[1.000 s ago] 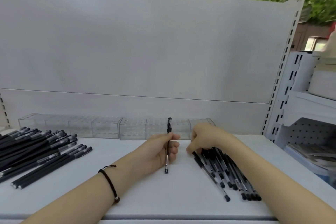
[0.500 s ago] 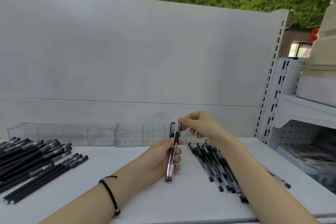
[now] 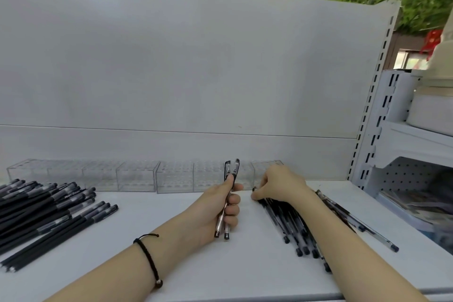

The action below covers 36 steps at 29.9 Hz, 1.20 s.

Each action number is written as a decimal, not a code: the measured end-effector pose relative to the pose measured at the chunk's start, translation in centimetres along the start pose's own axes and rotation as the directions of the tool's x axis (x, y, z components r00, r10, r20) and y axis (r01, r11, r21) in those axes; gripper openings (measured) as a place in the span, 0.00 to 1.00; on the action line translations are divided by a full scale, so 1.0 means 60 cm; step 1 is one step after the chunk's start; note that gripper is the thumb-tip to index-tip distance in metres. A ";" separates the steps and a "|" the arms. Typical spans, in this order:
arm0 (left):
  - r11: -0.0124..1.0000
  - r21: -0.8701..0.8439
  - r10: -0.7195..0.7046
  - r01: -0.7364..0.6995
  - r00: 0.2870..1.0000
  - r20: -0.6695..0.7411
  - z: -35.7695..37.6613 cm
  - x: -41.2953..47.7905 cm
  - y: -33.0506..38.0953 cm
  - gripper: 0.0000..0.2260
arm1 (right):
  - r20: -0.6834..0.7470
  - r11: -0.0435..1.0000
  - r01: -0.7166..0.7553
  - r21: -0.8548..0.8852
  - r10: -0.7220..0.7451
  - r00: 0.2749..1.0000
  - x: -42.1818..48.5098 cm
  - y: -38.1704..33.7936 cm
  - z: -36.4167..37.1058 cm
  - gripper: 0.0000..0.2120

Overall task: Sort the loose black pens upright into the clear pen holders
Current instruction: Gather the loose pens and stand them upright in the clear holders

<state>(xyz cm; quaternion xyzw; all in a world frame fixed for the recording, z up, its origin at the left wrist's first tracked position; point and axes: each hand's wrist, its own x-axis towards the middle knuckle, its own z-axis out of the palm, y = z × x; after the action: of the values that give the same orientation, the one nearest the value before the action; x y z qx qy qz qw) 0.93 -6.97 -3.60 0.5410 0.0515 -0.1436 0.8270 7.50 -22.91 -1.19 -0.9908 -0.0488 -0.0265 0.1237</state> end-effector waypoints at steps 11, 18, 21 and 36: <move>0.999 -0.032 0.037 -0.033 0.992 0.120 0.009 -0.003 -0.004 0.12 | 0.068 0.577 0.075 0.813 -0.222 0.973 -0.032 -0.030 -0.040 0.05; 0.997 -0.076 -0.005 0.009 0.999 0.050 0.004 -0.001 -0.001 0.10 | -0.070 0.855 0.189 0.483 -0.177 0.982 -0.018 0.001 -0.035 0.18; 0.999 -0.053 0.001 0.001 1.000 0.029 0.003 0.001 0.000 0.12 | -0.091 0.972 0.087 0.216 -0.069 0.993 -0.007 0.024 -0.031 0.16; 1.000 -0.004 0.008 -0.008 1.000 0.028 0.001 0.002 -0.003 0.11 | 0.127 1.000 0.003 0.024 -0.006 0.992 -0.001 0.015 -0.007 0.23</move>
<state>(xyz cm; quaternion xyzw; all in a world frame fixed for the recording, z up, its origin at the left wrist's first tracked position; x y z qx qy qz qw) 1.02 -7.12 -3.75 0.5375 0.0379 -0.1477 0.8294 7.49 -23.88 -1.01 -0.9888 -0.0593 0.0369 0.1320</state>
